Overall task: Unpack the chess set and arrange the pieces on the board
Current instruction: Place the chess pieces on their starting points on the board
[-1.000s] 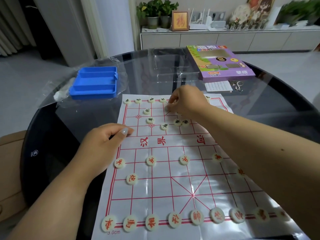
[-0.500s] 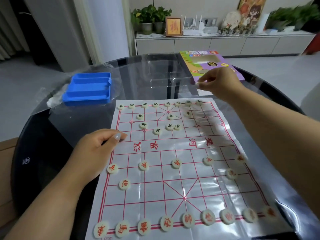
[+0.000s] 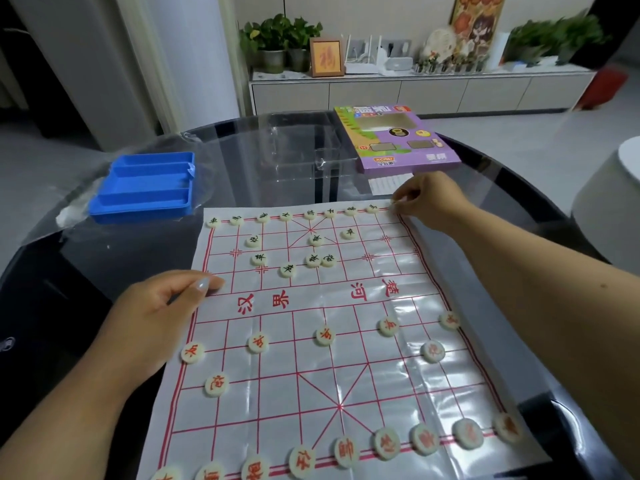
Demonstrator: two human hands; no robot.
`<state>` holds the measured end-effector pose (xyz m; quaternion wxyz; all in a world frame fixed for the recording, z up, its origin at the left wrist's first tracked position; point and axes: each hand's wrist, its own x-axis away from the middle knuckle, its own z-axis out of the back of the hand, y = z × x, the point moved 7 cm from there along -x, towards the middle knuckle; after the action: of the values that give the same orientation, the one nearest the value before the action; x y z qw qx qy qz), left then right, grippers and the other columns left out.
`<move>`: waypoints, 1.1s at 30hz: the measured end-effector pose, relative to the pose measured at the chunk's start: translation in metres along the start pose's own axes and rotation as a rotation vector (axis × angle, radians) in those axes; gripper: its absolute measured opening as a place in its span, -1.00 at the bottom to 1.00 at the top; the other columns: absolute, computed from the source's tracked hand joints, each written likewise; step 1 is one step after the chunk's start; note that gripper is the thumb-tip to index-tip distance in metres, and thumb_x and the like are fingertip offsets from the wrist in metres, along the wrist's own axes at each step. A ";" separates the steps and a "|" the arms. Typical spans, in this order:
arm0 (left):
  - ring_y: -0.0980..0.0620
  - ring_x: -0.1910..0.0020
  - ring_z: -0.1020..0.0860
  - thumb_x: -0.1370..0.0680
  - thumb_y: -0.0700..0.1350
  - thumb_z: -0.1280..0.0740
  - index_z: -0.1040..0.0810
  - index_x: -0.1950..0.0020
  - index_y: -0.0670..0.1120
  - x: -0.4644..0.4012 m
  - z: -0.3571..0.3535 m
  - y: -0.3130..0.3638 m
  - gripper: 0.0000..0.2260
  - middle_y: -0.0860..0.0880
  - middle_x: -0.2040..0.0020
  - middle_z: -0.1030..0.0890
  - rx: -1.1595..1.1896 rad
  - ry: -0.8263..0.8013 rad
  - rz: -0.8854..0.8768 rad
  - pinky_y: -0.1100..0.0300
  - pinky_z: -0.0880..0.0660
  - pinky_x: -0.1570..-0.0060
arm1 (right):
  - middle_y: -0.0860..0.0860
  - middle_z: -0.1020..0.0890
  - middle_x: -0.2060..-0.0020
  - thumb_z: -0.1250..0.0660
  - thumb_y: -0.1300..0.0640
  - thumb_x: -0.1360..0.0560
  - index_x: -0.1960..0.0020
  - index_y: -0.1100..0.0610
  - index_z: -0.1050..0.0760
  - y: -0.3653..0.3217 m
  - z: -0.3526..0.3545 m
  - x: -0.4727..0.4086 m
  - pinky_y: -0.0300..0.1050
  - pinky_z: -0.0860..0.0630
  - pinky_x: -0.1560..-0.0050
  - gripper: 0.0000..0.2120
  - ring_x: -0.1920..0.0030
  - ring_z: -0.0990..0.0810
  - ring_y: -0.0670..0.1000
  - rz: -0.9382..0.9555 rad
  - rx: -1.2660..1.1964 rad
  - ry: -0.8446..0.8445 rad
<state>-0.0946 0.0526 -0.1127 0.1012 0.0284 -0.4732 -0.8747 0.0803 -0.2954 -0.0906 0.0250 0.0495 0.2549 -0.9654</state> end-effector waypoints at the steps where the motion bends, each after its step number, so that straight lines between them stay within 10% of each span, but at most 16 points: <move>1: 0.37 0.21 -0.58 -0.59 -0.04 -0.23 -0.63 -0.01 0.06 0.000 0.000 0.000 -0.83 0.17 0.07 -0.62 0.000 -0.001 0.000 0.45 -0.43 0.46 | -0.01 -0.56 0.20 -0.43 0.13 -0.45 -0.02 0.15 -0.65 0.000 -0.001 -0.001 -0.20 -0.35 0.17 -0.83 0.18 -0.48 -0.01 0.004 0.013 -0.002; 16: 0.47 0.16 -0.53 -0.59 -0.07 -0.24 -0.62 0.03 0.10 0.000 -0.001 0.002 -0.83 0.22 0.06 -0.59 0.021 -0.008 -0.043 0.49 -0.41 0.39 | 0.01 -0.56 0.16 -0.43 0.06 -0.45 -0.15 0.12 -0.61 -0.006 0.006 0.004 -0.25 -0.32 0.33 -0.71 0.17 -0.47 -0.01 0.045 0.048 0.010; 33: 0.22 0.05 -0.57 -0.60 0.04 -0.19 -0.61 -0.09 0.13 -0.001 -0.002 -0.004 -0.79 0.24 -0.06 -0.54 0.035 -0.009 -0.044 0.44 -0.42 0.26 | 0.09 -0.57 -0.13 -0.20 0.05 -0.58 -0.30 -0.07 -0.50 -0.034 -0.017 0.018 -0.09 -0.43 -0.01 -0.69 -0.13 -0.51 0.15 0.246 0.333 -0.080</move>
<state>-0.0937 0.0532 -0.1172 0.0794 0.0365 -0.4880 -0.8684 0.0612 -0.2581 -0.0906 0.1443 0.0452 0.0825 -0.9851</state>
